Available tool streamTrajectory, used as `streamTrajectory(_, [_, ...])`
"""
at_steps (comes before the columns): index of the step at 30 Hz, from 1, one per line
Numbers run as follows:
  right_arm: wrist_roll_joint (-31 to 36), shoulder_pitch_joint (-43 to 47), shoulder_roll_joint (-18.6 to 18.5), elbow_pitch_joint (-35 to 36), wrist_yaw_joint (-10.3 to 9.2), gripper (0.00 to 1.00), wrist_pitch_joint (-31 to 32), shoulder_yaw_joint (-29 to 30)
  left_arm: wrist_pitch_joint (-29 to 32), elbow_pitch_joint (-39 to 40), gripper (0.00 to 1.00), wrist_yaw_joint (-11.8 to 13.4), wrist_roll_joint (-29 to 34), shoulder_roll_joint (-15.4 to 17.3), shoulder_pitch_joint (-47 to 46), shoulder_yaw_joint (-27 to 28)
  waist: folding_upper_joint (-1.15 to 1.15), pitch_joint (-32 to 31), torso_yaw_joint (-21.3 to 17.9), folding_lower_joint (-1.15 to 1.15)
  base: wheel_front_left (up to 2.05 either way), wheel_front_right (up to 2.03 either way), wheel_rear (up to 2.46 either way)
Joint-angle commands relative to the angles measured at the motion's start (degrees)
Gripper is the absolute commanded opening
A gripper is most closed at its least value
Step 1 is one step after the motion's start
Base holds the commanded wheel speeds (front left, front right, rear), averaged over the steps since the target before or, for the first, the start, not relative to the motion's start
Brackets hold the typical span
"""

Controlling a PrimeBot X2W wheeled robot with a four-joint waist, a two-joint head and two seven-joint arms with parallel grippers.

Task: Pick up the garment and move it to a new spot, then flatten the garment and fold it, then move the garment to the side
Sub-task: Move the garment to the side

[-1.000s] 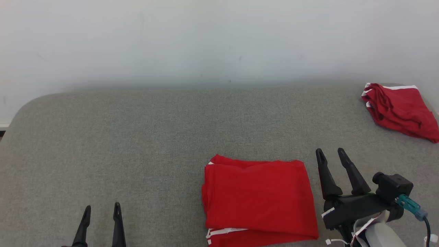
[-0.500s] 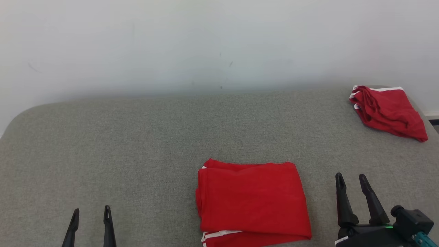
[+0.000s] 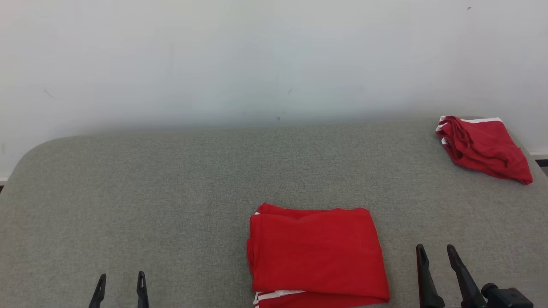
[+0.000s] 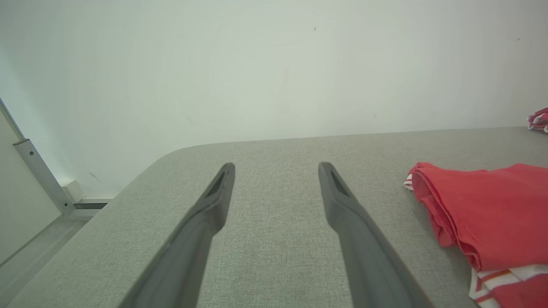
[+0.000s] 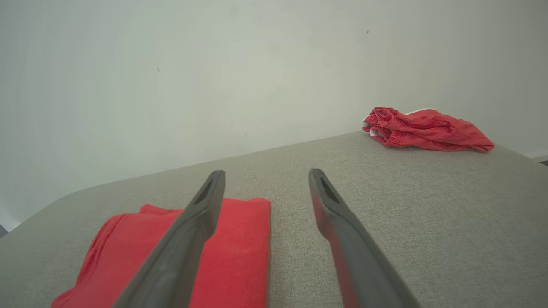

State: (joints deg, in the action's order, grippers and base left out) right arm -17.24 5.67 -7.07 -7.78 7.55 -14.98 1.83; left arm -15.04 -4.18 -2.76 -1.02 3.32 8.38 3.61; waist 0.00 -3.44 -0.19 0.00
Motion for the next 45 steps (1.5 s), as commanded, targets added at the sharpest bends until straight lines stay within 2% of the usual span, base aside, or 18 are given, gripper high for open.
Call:
streamTrajectory(1, [0.8, 0.6, 0.3, -0.1, -0.17, 1.0, -0.2, -0.6, -0.2, -0.3, 1.0, 0.2, 0.6, 0.3, 0.9, -0.2, 0.0, -0.1, 0.2, 0.0, 0.0, 0.0, 0.0])
streamTrajectory(26, [2.7, -0.2, 0.3, -2.5, -0.17, 1.0, -0.2, -1.9, -0.2, -2.2, 1.0, 1.0, 0.1, 1.0, 0.2, -1.6, 0.0, -0.4, 1.4, 0.0, 0.0, 0.0, 0.0])
streamTrajectory(30, [2.1, -2.9, -0.5, -3.7, -0.17, 1.0, -0.2, -2.6, -0.2, -1.8, 1.0, 1.2, -0.2, 0.9, 0.4, -1.4, 0.0, -0.1, 1.1, 0.0, 0.0, 0.0, 0.0])
streamTrajectory(34, [1.6, -7.7, -1.7, -7.4, -0.17, 1.0, -0.2, -3.5, -0.2, -1.9, 1.0, 1.1, -0.3, 0.9, -0.3, -1.6, 0.0, 0.4, 1.0, 0.0, 0.0, 0.0, 0.0])
streamTrajectory(45, [0.3, -20.7, -3.4, -28.9, -0.17, 1.0, 5.4, -5.9, -0.2, -3.2, 1.0, -0.1, -0.3, 1.0, -2.7, -3.1, 0.0, 1.8, 4.4, 0.0, 0.0, 0.0, 0.0])
